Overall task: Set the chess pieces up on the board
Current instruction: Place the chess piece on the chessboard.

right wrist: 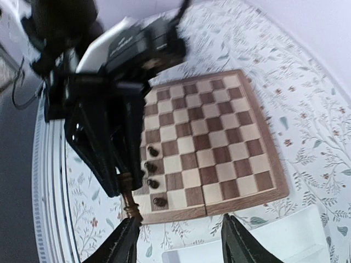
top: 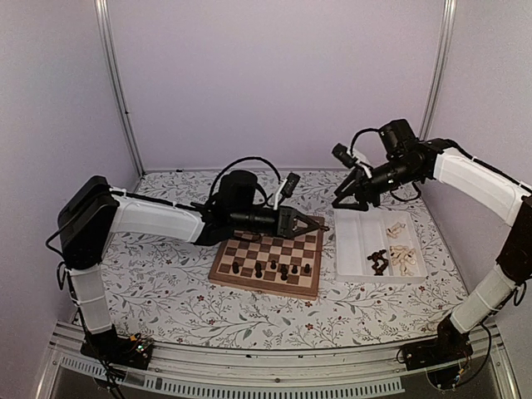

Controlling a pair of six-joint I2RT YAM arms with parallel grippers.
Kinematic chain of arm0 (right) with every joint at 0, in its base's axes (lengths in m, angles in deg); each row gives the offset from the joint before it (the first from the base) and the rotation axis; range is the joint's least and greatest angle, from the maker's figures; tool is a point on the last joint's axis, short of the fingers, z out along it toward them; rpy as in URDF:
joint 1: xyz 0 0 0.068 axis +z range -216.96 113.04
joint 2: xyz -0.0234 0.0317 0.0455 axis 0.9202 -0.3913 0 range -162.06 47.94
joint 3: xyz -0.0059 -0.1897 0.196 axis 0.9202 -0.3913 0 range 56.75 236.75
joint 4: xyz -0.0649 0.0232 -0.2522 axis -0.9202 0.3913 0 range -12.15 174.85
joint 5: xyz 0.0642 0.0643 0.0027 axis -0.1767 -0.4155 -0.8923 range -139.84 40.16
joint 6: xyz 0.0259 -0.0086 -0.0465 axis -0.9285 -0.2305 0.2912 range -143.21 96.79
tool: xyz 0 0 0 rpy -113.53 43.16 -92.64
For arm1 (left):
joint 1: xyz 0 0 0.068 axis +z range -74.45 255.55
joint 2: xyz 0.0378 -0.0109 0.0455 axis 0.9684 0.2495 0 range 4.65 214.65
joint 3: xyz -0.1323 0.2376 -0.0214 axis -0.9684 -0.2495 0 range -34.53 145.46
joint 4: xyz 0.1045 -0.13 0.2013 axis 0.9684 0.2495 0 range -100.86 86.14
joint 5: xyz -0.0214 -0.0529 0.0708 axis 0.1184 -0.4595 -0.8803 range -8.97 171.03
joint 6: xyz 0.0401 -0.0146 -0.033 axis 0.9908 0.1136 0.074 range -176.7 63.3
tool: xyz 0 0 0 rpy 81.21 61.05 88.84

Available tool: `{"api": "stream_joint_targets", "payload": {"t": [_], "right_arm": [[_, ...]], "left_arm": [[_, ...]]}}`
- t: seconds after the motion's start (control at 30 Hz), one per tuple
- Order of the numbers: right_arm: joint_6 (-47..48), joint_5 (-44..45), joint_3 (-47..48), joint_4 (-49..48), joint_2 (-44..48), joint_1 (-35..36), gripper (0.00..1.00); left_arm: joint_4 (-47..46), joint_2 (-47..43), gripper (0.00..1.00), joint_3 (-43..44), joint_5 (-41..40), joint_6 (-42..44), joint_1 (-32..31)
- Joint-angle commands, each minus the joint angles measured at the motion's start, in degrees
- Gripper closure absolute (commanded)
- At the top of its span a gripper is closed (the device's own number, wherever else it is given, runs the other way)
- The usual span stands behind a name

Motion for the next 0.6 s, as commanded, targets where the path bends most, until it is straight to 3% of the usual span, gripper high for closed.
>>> {"api": "stream_joint_targets", "payload": {"t": [0.0, 0.2, 0.4, 0.57], "right_arm": [[-15.6, -19.0, 2.3, -10.7, 2.4, -9.2, 0.45], [-27.8, -29.6, -1.1, -18.6, -1.5, -9.4, 0.43], [-36.1, -34.2, -4.1, -24.5, -2.7, -9.3, 0.4], [-39.2, -36.4, -6.2, -28.6, -3.3, -9.2, 0.43]], "left_arm": [[-15.2, -4.1, 0.9, -2.8, -9.4, 0.1, -0.1], [-27.2, -1.7, 0.91, -3.1, -15.4, -2.6, -1.0], [-30.3, 2.6, 0.92, 0.4, -15.4, -5.8, -1.5], [-30.2, 4.3, 0.92, 2.3, -14.8, -6.2, -2.0]]}}
